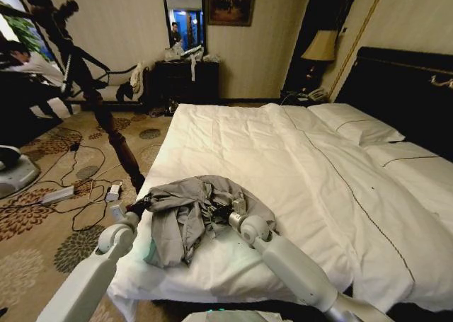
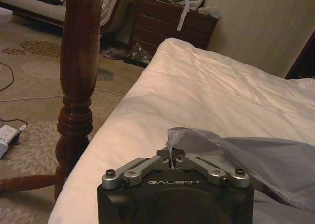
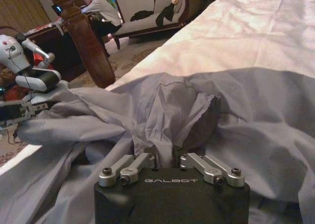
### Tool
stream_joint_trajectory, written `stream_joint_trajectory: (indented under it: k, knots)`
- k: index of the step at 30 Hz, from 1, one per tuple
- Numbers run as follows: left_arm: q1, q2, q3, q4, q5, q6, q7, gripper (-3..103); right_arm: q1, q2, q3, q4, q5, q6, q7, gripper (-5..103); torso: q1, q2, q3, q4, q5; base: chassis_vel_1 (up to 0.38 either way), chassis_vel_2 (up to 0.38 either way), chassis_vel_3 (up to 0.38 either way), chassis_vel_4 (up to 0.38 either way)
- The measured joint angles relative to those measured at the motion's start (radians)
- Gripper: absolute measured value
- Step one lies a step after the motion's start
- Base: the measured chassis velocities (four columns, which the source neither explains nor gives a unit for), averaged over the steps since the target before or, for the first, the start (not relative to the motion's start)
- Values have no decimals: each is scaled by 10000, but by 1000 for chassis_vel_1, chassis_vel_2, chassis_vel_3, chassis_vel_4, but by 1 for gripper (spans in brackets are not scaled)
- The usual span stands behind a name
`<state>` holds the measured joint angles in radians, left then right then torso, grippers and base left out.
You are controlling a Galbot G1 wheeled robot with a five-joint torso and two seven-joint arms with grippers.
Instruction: Pick up the clothes from the bed and hang them on the clothes hanger.
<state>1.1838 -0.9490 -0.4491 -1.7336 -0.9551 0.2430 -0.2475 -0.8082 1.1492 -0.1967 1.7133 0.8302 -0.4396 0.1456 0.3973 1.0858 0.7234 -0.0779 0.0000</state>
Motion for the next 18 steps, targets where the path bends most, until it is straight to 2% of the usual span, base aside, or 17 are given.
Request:
stream_joint_trajectory:
  k: [1,3,4,11,16,18]
  knots:
    - [0,0,-3,-14,-4,0,5,0,65,-22,-46,1,75,1,20,10,0,0,0,0,0,0,0,0,0]
    - [-3,-2,-3,-14,-6,0,5,0,105,-33,-84,4,134,4,48,10,0,0,0,0,0,0,0,0,0]
    - [-16,-13,-3,-14,-14,0,6,0,149,-35,-172,8,252,37,139,2,0,0,0,0,0,0,0,0,0]
    - [-39,-30,0,-13,-19,-6,18,0,178,13,-244,53,441,128,311,0,-1,0,0,-3,0,0,0,0,0]
    - [7,-26,0,-108,-20,-14,40,0,1608,277,-391,-206,917,210,428,0,0,0,0,0,-2,0,0,0,0]
    - [33,-9,0,-190,-20,-20,46,0,2626,736,-694,-991,1091,280,403,0,0,0,1,-1,-1,0,0,0,0]
